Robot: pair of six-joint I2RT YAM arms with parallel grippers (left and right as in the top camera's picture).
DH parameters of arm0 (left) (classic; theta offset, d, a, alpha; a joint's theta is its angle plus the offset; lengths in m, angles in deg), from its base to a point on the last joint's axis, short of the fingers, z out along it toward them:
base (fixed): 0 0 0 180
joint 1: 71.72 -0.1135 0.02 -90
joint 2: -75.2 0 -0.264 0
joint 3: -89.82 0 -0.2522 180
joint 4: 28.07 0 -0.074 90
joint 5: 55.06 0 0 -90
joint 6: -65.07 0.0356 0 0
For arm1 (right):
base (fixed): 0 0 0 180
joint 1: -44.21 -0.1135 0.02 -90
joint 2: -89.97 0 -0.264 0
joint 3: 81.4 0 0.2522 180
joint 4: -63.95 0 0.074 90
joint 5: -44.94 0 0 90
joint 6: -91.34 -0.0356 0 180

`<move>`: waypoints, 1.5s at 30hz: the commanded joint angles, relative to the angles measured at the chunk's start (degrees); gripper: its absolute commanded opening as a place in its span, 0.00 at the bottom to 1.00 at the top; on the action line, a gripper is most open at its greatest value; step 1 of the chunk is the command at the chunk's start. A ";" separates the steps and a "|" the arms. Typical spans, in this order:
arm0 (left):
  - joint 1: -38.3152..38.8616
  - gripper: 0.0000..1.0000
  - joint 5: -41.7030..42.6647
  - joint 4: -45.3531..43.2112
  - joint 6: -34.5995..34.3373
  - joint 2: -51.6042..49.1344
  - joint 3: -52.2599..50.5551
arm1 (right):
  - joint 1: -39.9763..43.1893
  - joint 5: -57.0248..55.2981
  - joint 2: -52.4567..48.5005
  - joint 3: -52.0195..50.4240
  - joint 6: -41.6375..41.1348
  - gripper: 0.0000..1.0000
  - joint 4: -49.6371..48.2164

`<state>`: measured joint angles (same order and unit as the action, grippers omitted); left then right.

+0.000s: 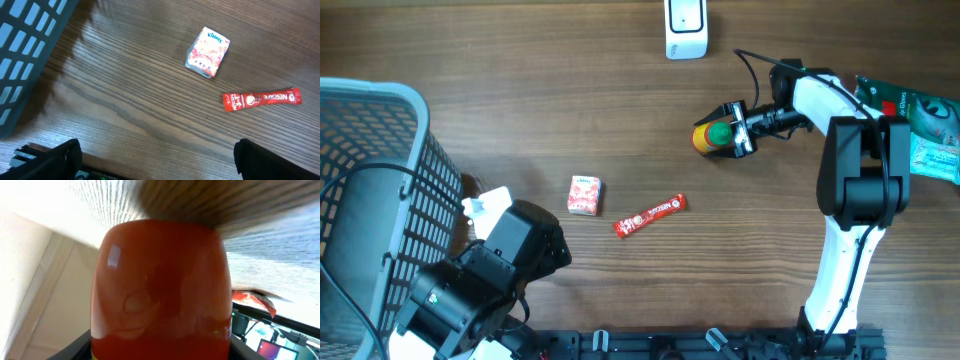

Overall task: Scan the item barcode
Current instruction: 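Hold the sauce bottle up to the scanner and carry it right, then lift the sauce bottle to the white scanner with the right gripper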

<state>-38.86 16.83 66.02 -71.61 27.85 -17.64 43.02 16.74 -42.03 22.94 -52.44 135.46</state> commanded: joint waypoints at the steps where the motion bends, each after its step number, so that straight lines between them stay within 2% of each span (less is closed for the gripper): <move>1: -0.13 1.00 -0.35 -0.07 -0.70 0.11 0.15 | 0.31 -15.85 -3.19 -1.60 -2.14 0.54 -0.55; 4: -0.13 1.00 -0.35 -0.07 -0.70 0.11 0.15 | 0.50 -22.47 -0.48 0.35 -3.41 0.44 4.44; 7: -0.13 1.00 -0.35 -0.07 -0.70 0.11 0.15 | 0.50 -32.72 6.43 1.88 -11.72 0.44 17.27; 8: -0.13 1.00 -0.35 -0.07 -0.70 0.11 0.15 | 0.50 -31.80 10.34 1.88 -12.35 0.39 24.68; 9: -0.13 1.00 -0.35 -0.07 -0.70 0.11 0.15 | 0.50 -31.85 12.44 1.88 -11.21 0.26 29.09; 10: -0.13 1.00 -0.35 -0.07 -0.72 0.11 0.15 | 0.50 -32.44 13.81 1.88 -7.56 0.08 31.19; 11: -0.13 1.00 -0.35 -0.07 -0.72 0.11 0.15 | 0.50 -33.62 14.69 1.88 -6.32 0.04 32.79; 14: -0.13 1.00 -0.35 -0.07 -0.70 0.11 0.15 | 0.11 -34.86 15.41 1.77 -8.07 0.04 34.62; 20: -0.13 1.00 -0.35 -0.07 -0.70 0.11 0.15 | -2.45 -35.54 15.43 1.75 -20.11 0.04 34.62; 23: -0.13 1.00 -0.35 -0.07 -0.72 0.11 0.15 | -4.02 -41.90 15.67 1.75 -38.47 0.04 34.62; 24: -0.13 1.00 -0.35 -0.07 -0.70 0.11 0.15 | -4.96 -42.58 15.85 1.75 -41.24 0.04 34.62; 27: -0.13 1.00 -0.35 -0.07 -0.70 0.11 0.15 | -6.71 -43.08 15.89 1.75 -45.81 0.04 34.60; 30: -0.13 1.00 -0.35 -0.07 -0.72 0.11 0.15 | -7.10 -45.77 15.89 2.47 -44.96 0.04 34.60; 34: -0.13 1.00 -0.35 -0.07 -0.70 0.11 0.15 | -7.85 -60.43 16.00 11.85 -45.48 0.04 34.40; 36: -0.13 1.00 -0.35 -0.07 -0.72 0.11 0.15 | -9.05 -66.31 16.00 16.00 -45.72 0.04 29.14; 43: -0.13 1.00 -0.35 -0.07 -0.70 0.11 0.15 | -16.39 -91.19 15.82 15.80 -39.17 0.05 -9.86; 45: -0.13 1.00 -0.35 -0.09 -0.72 0.11 0.15 | -17.53 -95.25 14.38 15.80 -39.06 0.05 -17.00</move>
<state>-38.86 16.83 65.96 -71.61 27.85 -17.64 26.27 -68.94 -27.34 38.02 -93.05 121.72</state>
